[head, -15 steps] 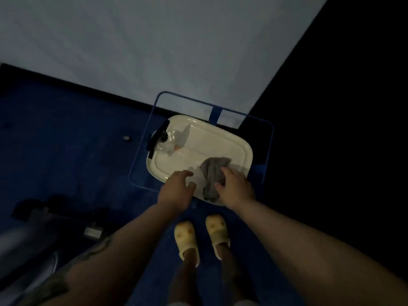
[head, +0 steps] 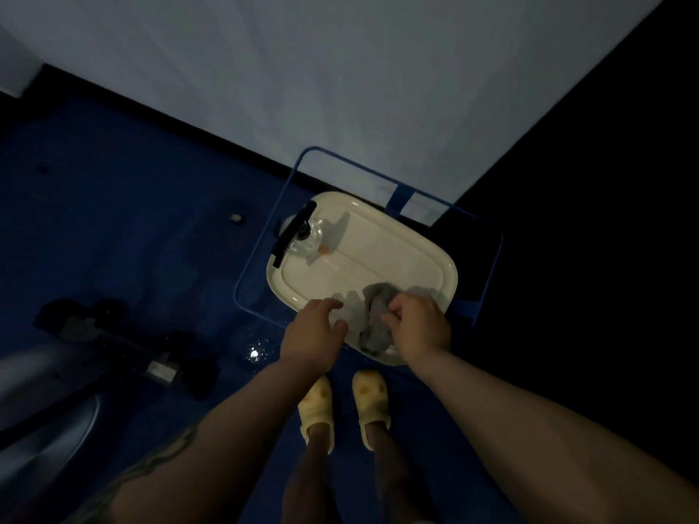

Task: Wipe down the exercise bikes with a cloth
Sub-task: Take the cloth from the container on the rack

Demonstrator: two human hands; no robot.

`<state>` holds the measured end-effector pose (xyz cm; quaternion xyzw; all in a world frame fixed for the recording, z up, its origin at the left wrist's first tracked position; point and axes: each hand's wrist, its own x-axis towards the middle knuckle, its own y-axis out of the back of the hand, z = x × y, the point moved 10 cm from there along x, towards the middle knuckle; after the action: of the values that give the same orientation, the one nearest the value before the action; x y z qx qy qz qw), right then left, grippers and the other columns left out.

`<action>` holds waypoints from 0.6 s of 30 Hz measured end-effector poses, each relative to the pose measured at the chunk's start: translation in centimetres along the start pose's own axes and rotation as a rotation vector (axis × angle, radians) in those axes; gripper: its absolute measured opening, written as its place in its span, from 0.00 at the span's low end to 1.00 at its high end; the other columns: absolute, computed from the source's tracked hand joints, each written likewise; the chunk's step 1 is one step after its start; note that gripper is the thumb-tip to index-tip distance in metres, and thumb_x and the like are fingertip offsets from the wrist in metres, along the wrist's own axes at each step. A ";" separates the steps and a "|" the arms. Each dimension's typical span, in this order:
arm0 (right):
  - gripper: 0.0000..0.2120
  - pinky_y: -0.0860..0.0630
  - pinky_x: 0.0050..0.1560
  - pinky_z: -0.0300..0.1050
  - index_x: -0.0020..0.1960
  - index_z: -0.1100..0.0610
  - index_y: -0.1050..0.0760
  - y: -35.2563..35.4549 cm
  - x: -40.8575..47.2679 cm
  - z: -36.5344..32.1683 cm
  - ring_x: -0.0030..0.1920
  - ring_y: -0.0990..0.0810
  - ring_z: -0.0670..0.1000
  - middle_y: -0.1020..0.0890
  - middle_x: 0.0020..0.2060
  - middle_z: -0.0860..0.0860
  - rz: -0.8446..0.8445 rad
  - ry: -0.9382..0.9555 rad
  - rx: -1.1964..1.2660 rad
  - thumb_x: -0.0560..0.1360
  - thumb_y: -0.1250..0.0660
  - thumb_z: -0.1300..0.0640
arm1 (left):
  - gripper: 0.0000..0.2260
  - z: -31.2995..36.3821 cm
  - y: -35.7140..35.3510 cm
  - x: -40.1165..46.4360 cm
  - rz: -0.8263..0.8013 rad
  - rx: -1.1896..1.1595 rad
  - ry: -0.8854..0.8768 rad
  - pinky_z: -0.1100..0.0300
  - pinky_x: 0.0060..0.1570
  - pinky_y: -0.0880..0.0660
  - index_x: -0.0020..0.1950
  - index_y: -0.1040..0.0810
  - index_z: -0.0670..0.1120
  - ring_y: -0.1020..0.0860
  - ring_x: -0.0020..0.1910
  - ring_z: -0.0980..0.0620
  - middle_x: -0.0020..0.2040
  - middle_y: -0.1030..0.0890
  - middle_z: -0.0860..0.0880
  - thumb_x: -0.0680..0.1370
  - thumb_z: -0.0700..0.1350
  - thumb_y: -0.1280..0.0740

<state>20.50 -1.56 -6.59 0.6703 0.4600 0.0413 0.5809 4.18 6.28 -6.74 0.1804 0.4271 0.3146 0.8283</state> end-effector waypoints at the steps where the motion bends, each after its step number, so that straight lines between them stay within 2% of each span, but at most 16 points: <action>1: 0.06 0.27 0.39 0.43 0.47 0.55 0.21 0.4 -0.2 -0.1 0.48 0.22 0.52 0.18 0.47 0.53 -0.015 -0.003 0.001 0.76 0.33 0.52 | 0.17 0.2 0.4 -0.4 0.008 -0.014 0.005 0.50 0.61 0.29 0.67 0.29 0.50 0.27 0.61 0.47 0.67 0.28 0.48 0.78 0.47 0.38; 4: 0.06 0.27 0.40 0.42 0.47 0.53 0.22 2.6 -1.3 -0.9 0.49 0.22 0.51 0.18 0.47 0.52 0.004 0.012 0.027 0.76 0.32 0.51 | 0.17 0.8 1.9 -1.8 0.036 -0.031 0.017 0.51 0.61 0.29 0.67 0.28 0.50 0.27 0.62 0.48 0.67 0.28 0.48 0.78 0.48 0.38; 9: 0.06 0.31 0.38 0.40 0.42 0.52 0.25 6.2 -4.8 -4.3 0.45 0.23 0.49 0.20 0.45 0.49 0.032 0.120 0.085 0.75 0.31 0.51 | 0.16 0.7 4.7 -5.7 0.058 -0.056 0.075 0.54 0.59 0.29 0.65 0.27 0.50 0.26 0.59 0.50 0.65 0.26 0.48 0.78 0.47 0.38; 13: 0.07 0.25 0.40 0.43 0.41 0.51 0.27 6.8 -8.2 -7.9 0.41 0.23 0.47 0.21 0.40 0.47 -0.004 0.258 0.119 0.73 0.30 0.52 | 0.13 -0.6 7.9 -9.4 0.168 -0.141 0.120 0.58 0.53 0.30 0.60 0.24 0.50 0.24 0.55 0.51 0.61 0.24 0.48 0.77 0.46 0.37; 18: 0.09 0.26 0.39 0.41 0.37 0.48 0.28 3.9 -11.9 -12.6 0.38 0.24 0.44 0.22 0.36 0.43 -0.129 0.446 0.055 0.71 0.28 0.50 | 0.16 -6.6 9.6 -15.8 0.338 -0.298 0.294 0.54 0.60 0.28 0.65 0.27 0.49 0.25 0.59 0.50 0.65 0.26 0.48 0.78 0.47 0.38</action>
<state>8.47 0.22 6.33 0.6292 0.6200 0.1385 0.4479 -11.71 2.91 4.36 0.0778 0.4556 0.5307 0.7105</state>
